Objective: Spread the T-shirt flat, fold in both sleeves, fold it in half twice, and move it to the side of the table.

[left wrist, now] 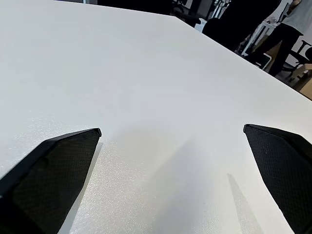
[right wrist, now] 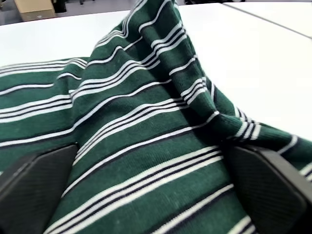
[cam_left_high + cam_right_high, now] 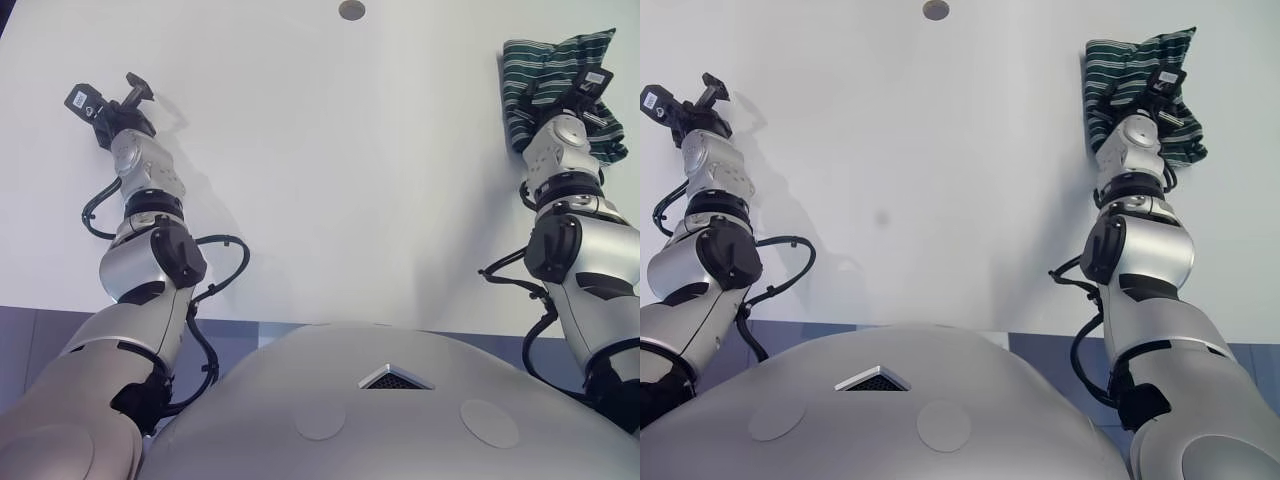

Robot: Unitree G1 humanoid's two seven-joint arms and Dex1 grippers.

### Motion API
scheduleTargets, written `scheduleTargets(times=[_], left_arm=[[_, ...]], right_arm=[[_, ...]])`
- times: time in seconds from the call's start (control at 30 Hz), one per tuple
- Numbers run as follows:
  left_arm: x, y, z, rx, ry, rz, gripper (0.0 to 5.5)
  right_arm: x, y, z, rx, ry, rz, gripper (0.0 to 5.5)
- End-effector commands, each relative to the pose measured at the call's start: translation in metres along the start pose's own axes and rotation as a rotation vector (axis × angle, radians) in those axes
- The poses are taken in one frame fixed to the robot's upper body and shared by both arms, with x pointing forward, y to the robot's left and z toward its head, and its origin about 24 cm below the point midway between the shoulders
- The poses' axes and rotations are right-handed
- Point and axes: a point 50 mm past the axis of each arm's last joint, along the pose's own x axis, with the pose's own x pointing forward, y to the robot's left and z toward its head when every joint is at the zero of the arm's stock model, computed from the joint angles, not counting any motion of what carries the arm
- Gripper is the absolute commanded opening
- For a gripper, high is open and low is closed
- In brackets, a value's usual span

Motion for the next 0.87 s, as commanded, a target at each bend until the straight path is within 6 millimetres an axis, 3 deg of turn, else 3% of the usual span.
scheduleTargets(times=[0.03,0.1,0.17,0.23,0.33,0.4,0.47,0.63,0.87], left_arm=[[-0.021,-0.012,-0.046,-0.012,0.107,-0.173,5.38],[-0.022,-0.036,-0.025,0.042,-0.04,-0.335,5.38],[-0.032,-0.07,-0.002,0.079,-0.189,-0.554,5.38],[-0.054,-0.103,0.02,0.087,-0.31,-0.801,5.38],[-0.099,-0.134,0.037,0.058,-0.381,-1.159,5.38],[-0.124,-0.14,0.048,0.009,-0.38,-1.339,5.38],[-0.137,-0.141,0.058,-0.033,-0.365,-1.437,5.38],[-0.137,-0.144,0.056,-0.015,-0.296,-1.481,5.38],[-0.133,-0.157,0.056,0.016,-0.28,-1.52,5.38]], right_arm=[[-0.004,0.034,0.047,-0.033,-0.229,0.149,5.4],[-0.014,0.058,0.089,0.027,-0.397,0.297,5.4],[-0.04,0.09,0.129,0.218,-0.539,0.61,5.4],[-0.081,0.115,0.144,0.323,-0.601,0.998,5.4],[-0.122,0.132,0.105,0.34,-0.469,1.418,5.4],[-0.13,0.129,0.085,0.441,-0.371,1.482,5.4],[-0.134,0.123,0.077,0.53,-0.327,1.503,5.4],[-0.144,0.123,0.076,0.586,-0.339,1.557,5.4],[-0.159,0.149,0.072,0.547,-0.388,1.616,5.4]])
